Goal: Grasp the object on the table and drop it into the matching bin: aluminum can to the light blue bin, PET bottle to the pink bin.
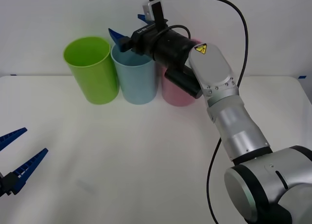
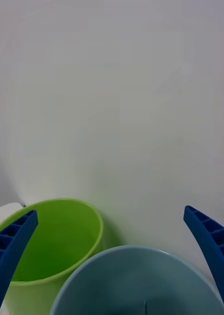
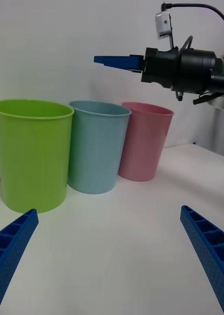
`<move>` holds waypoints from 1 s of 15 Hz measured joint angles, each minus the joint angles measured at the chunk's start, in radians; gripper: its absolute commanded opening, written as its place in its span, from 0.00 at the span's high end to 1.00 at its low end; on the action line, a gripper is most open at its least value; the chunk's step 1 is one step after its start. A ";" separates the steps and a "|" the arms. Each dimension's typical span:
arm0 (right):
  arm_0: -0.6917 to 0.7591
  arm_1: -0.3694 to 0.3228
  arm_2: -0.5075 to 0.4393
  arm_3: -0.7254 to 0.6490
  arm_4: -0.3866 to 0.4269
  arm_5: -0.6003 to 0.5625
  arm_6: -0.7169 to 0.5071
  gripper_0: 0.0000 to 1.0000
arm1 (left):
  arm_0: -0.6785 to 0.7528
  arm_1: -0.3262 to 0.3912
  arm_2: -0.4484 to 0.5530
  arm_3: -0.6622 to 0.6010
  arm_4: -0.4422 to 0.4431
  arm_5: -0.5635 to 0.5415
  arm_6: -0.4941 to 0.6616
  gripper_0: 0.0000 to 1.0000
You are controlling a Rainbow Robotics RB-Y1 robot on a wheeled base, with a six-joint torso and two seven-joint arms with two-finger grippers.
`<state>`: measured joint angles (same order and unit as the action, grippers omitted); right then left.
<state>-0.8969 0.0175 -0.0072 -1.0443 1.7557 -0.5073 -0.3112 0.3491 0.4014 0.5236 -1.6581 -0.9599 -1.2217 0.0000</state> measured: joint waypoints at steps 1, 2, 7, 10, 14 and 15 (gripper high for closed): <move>0.029 0.000 0.001 -0.042 -0.005 -0.025 0.001 0.00 | 0.000 0.000 0.000 0.000 0.000 0.000 0.000 0.00; 0.068 0.000 0.005 -0.096 -0.009 -0.047 0.000 0.00 | 0.000 0.000 0.000 0.000 0.000 0.000 0.000 0.00; 0.247 -0.110 0.115 -0.305 -0.127 -0.050 -0.012 0.00 | 0.000 0.000 0.000 0.000 0.000 0.000 0.000 0.00; 0.353 -0.211 0.191 -0.424 -0.212 -0.014 -0.015 0.00 | 0.000 0.000 0.000 0.000 0.000 0.000 0.000 0.00; 0.488 -0.349 0.252 -0.574 -0.308 0.030 -0.006 0.00 | 0.000 0.000 0.000 0.000 0.000 0.000 0.000 0.00; 0.526 -0.379 0.253 -0.612 -0.323 0.030 -0.003 0.00 | 0.000 0.000 0.000 0.000 0.000 0.000 0.000 0.00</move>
<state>-0.3706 -0.3614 0.2454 -1.6560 1.4329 -0.4771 -0.3140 0.3490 0.4014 0.5237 -1.6581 -0.9599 -1.2217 0.0000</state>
